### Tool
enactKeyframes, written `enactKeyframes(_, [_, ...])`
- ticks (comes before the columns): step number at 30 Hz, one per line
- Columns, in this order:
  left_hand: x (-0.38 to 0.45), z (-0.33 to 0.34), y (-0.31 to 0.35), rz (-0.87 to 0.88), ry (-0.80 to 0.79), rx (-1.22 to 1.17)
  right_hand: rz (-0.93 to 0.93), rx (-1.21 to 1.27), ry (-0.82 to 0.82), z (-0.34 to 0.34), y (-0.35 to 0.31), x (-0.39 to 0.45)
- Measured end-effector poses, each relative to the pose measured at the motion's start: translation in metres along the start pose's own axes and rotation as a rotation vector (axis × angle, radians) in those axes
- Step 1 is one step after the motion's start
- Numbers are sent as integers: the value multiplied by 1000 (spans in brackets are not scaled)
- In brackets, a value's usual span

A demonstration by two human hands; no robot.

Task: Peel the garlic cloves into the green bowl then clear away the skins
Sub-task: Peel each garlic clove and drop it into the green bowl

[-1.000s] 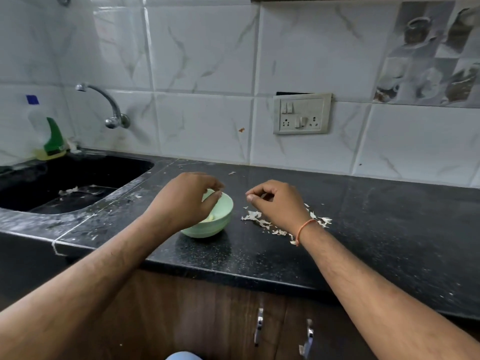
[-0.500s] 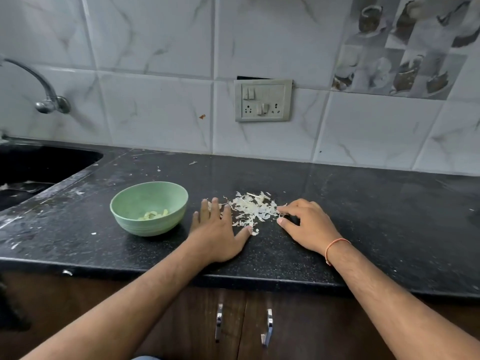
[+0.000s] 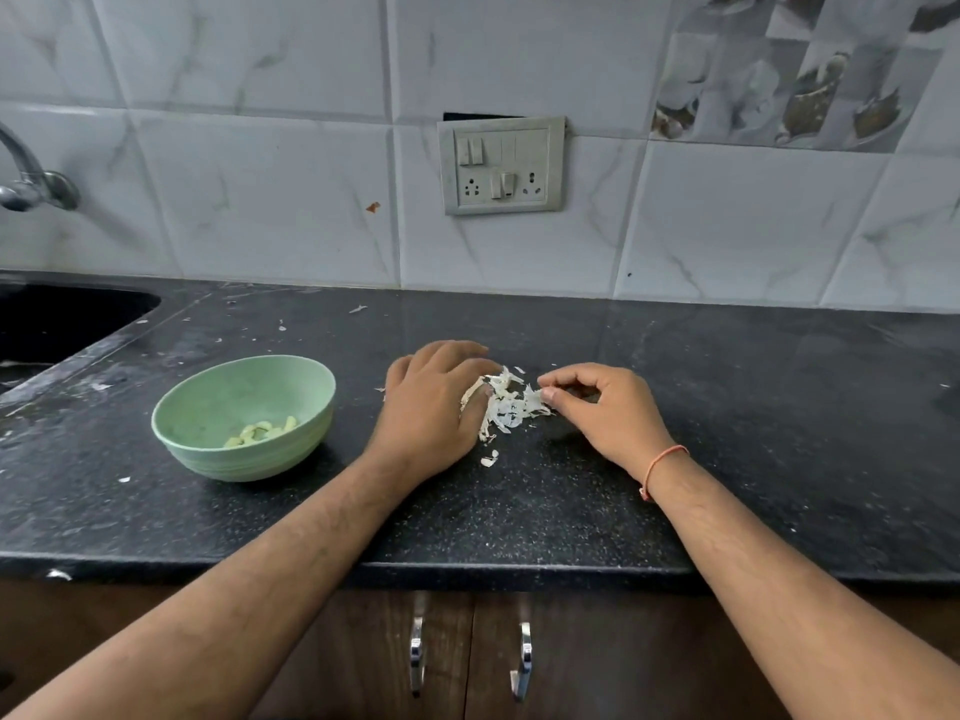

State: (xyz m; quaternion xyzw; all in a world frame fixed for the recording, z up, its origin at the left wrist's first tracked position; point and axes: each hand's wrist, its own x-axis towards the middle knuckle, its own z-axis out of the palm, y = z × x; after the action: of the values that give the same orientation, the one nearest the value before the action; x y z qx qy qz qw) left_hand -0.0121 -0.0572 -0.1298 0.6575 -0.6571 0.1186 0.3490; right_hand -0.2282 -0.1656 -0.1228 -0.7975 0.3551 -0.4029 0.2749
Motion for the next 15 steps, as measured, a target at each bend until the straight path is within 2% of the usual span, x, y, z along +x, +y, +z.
enactKeyframes(5, [6,6,3,102,-74,-250,-104,107,-37,6,-12,-7])
enactKeyframes(13, [5,1,5,-32,-80,-511,-227,62,12,8,-16,-9])
enactKeyframes(15, [5,1,4,-75,-72,-524,-198,49,-13,9,-12,-9])
